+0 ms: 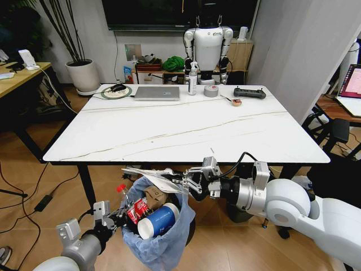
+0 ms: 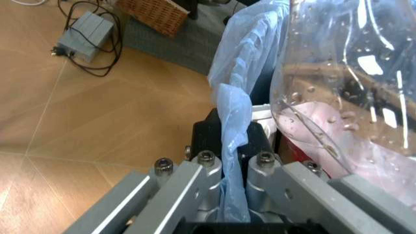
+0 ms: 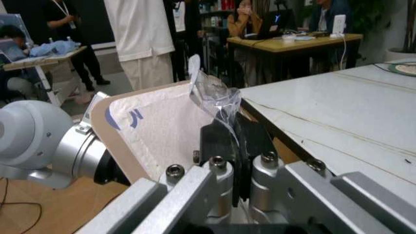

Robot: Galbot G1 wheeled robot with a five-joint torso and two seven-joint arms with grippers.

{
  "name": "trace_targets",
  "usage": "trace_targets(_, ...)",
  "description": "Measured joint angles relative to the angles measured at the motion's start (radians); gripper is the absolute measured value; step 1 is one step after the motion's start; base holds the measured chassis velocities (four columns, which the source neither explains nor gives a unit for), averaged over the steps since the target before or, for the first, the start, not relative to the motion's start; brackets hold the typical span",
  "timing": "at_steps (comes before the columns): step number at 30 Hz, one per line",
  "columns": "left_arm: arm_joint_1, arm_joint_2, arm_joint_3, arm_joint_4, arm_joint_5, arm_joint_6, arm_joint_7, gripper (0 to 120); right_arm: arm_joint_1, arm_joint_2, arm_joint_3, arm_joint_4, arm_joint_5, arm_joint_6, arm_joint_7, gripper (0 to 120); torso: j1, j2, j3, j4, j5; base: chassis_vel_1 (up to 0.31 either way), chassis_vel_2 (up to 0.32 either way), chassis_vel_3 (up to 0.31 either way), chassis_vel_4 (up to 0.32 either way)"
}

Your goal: Pick up the trash bin and place the trash from the table into it.

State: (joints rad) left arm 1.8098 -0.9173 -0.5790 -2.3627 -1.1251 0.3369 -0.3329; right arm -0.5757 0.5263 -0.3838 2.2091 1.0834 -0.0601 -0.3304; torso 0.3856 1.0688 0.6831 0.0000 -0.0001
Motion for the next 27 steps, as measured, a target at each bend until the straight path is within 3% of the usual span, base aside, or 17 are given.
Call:
trace_targets(15,-0.004,0.003,-0.002,-0.002,-0.005,-0.001,0.0,0,0.016,0.058,-0.03,-0.069,-0.018,0.035,-0.028,0,0.0,0.0,0.0,-0.0001,0.0001,0.0,0.0,0.0,0.0)
trace_targets(27,-0.002,-0.011,-0.013,-0.001,-0.009,-0.002,0.0,0,0.086,0.153,-0.168,-0.096,-0.011,0.066,-0.029,0,0.0,0.0,0.0,0.0002,0.0,0.0,0.0,0.0,0.0)
